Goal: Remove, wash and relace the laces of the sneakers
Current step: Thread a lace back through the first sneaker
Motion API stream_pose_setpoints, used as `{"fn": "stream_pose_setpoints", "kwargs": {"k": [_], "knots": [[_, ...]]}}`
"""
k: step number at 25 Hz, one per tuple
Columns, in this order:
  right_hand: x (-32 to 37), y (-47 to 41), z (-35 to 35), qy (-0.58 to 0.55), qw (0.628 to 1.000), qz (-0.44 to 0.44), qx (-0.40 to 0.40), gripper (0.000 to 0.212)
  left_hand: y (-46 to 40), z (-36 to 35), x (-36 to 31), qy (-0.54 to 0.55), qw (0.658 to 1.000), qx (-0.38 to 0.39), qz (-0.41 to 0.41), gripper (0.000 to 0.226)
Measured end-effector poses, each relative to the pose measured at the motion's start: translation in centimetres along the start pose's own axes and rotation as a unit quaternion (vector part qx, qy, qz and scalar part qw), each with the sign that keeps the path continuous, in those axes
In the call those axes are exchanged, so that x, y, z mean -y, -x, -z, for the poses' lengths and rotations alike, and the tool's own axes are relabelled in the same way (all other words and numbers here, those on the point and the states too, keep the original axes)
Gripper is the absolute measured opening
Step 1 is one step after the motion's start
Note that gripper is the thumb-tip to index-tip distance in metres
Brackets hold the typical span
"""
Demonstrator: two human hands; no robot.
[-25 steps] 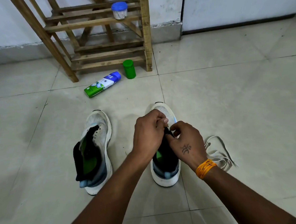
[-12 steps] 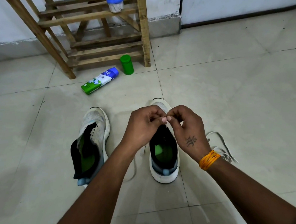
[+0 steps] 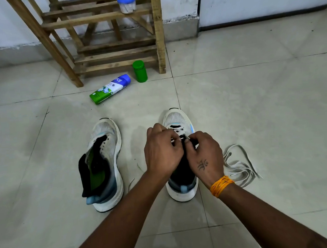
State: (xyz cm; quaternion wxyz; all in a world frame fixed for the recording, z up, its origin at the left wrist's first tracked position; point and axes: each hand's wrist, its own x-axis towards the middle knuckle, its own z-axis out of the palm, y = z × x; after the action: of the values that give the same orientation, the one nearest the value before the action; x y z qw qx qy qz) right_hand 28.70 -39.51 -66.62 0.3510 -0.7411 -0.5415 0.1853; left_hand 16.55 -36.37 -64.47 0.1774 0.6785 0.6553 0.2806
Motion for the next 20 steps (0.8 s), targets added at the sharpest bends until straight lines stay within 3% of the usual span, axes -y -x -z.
{"fn": "stream_pose_setpoints", "kwargs": {"k": [8,11,20], "knots": [[-0.4,0.8,-0.3,-0.047,0.998,0.029,-0.023,0.010,-0.6,-1.5,0.0,0.126,0.980,0.063,0.138,0.011],[-0.6,0.9,-0.5,-0.049,0.997,0.046,-0.024,0.013,-1.3,-0.9,-0.3,0.220,0.945,0.109,0.214,0.015],[-1.3,1.5,-0.8,-0.095,0.993,0.065,-0.034,0.022,-3.0,0.5,-1.1,0.317,0.859,0.174,0.363,0.010]]}}
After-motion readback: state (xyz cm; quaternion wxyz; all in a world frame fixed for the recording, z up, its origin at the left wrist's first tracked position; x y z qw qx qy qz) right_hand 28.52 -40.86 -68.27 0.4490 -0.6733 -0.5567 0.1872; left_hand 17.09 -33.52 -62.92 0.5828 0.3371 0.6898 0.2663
